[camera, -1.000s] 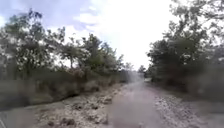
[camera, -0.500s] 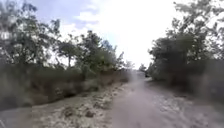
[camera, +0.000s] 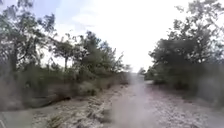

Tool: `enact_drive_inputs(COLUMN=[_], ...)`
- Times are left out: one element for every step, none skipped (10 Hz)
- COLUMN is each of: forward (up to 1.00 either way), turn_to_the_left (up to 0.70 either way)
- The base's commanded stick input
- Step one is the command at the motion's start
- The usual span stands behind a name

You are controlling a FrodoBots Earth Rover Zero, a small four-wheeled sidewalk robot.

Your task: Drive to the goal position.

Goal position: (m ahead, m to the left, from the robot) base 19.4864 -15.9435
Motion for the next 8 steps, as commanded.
enact_drive_inputs(forward=[0.69,0.69,0.69,0.69,0.69,0.69,0.69,0.69], turn_to_the_left=[0.01,-0.13,-0.14,-0.09,-0.04,0.01,0.01,-0.05])
